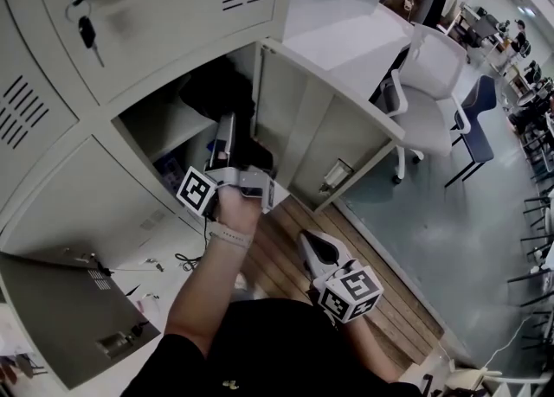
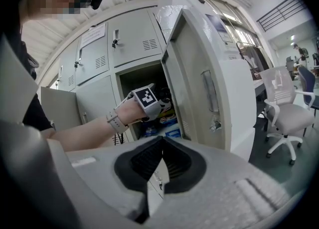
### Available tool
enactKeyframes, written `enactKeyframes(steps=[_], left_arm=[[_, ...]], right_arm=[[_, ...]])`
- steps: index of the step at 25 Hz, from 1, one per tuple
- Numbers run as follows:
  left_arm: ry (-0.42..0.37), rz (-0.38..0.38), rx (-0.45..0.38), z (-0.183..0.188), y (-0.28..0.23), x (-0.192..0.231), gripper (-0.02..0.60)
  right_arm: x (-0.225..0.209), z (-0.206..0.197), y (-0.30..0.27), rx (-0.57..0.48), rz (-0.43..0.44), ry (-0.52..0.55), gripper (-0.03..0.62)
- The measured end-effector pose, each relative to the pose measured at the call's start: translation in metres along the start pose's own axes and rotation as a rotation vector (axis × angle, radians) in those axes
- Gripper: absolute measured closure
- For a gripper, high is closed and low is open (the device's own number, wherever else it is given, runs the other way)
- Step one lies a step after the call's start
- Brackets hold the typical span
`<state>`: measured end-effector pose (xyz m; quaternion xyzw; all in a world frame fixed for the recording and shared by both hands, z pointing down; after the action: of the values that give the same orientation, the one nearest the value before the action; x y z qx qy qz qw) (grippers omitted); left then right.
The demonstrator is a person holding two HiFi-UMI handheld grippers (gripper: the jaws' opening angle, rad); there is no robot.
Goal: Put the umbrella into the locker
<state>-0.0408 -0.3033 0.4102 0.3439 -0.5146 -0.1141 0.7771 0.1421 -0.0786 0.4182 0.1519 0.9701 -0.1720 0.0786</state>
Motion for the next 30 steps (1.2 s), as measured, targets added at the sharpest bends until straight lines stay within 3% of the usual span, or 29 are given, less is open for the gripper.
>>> enactKeyframes(steps=[7, 12, 16, 24, 30], left_arm=[[-0.058, -0.011, -0.019, 0.033, -0.032, 0.005, 0.273], [-0.071, -0.011, -0.029, 0.048, -0.045, 0.011, 0.310], [-0.066, -0.002, -0.024, 0.048, -0.046, 0.016, 0.341], [-0.076, 0.006, -0.022, 0.045, -0.044, 0.016, 0.344], [-0.043, 0.005, 0.047, 0.024, -0.025, 0.006, 0.344]], right_arm=[[0.004, 0.001, -0.007, 0.006, 0.001, 0.004, 0.597], [0.006, 0.002, -0.011, 0.011, 0.004, 0.006, 0.597], [0.006, 0.002, -0.013, 0.012, 0.007, 0.006, 0.597], [0.005, -0.001, -0.009, 0.011, 0.002, -0.009, 0.597], [0.007, -0.006, -0.002, 0.007, 0.011, -0.017, 0.597]])
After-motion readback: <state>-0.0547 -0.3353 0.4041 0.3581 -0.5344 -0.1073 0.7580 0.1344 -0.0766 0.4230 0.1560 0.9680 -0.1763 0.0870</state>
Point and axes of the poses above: the fingertips, and each gripper's own axes: y backward along the fingers, x to its left, z out of its top, the point moved 9 cm from there along y, backward along the fingers, and after that the axes turned 11 degrees about -z, right-handed, at the moved point
